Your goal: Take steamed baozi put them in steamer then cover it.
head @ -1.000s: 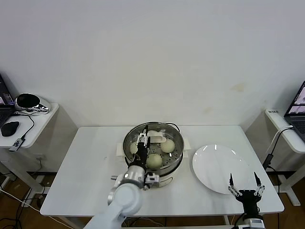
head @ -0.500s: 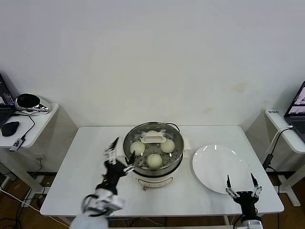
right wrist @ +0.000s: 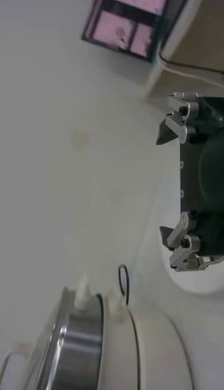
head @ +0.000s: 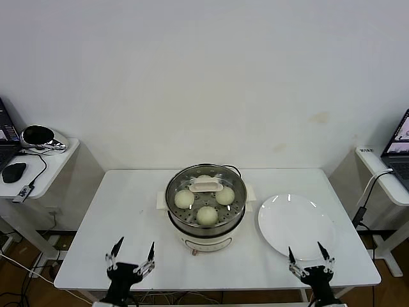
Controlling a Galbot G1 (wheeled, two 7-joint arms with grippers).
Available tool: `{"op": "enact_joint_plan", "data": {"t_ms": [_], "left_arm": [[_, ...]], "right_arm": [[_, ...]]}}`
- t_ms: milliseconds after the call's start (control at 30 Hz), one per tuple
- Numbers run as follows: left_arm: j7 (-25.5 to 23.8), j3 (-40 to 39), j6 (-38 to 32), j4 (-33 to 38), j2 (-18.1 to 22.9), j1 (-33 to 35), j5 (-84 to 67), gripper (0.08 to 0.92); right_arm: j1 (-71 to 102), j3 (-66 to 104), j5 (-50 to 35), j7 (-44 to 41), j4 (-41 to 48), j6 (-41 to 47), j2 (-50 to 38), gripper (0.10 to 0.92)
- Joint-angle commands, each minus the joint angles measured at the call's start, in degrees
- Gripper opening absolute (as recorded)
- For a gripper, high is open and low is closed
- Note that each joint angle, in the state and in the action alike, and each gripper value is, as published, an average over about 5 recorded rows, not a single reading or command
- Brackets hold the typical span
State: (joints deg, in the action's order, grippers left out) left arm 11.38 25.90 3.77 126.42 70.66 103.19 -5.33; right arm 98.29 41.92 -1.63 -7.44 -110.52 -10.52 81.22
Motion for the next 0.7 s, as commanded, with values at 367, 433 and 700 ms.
{"op": "enact_joint_plan", "data": {"t_ms": [367, 433, 700], "left_arm": [[-2.1, 4.2, -6.6, -2.7, 3.8, 8.7, -7.1, 0.823], [-2.3, 4.1, -6.5, -2.8, 3.9, 8.6, -6.9, 0.823], [-3.4, 4.2, -6.5, -3.3, 4.0, 8.6, -6.0, 0.823]], "right_arm": [[4.0, -6.2, -5.7, -4.0, -4.3, 3.6, -2.3, 0.823], [4.2, -6.4, -5.5, -4.0, -4.6, 3.8, -2.3, 0.823], [4.7, -7.3, -4.3, -3.9, -5.2, 3.8, -1.9, 0.823]]}}
